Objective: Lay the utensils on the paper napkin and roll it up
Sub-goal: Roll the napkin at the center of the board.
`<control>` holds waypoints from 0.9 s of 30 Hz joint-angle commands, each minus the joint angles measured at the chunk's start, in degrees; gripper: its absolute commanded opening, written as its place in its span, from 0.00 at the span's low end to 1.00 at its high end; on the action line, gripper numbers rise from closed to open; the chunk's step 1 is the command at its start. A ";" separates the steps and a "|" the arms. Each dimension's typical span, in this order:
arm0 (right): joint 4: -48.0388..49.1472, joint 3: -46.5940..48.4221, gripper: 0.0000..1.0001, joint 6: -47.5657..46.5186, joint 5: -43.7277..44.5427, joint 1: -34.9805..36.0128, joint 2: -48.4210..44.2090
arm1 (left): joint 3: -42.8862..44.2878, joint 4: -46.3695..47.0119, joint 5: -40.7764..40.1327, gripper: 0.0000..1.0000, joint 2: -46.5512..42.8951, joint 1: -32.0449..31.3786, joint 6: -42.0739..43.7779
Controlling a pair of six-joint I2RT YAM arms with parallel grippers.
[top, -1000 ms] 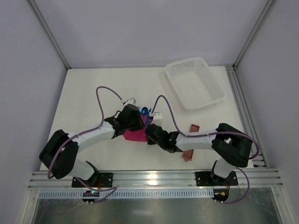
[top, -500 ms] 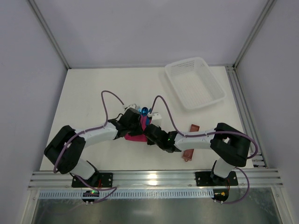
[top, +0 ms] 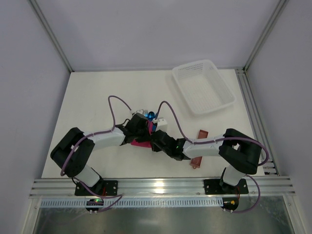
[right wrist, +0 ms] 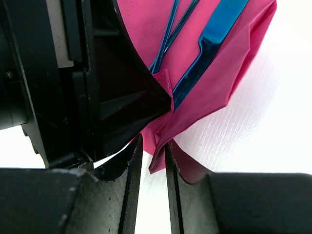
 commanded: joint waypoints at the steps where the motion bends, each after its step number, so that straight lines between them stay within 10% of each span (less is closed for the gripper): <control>1: 6.24 0.20 0.27 -2.12 -1.17 0.55 -0.61 | -0.84 1.33 -0.17 0.17 0.03 0.10 0.39; 27: 7.47 -0.42 0.29 -3.53 -0.90 0.81 -1.84 | 2.41 -3.07 0.00 0.20 -1.38 2.21 1.97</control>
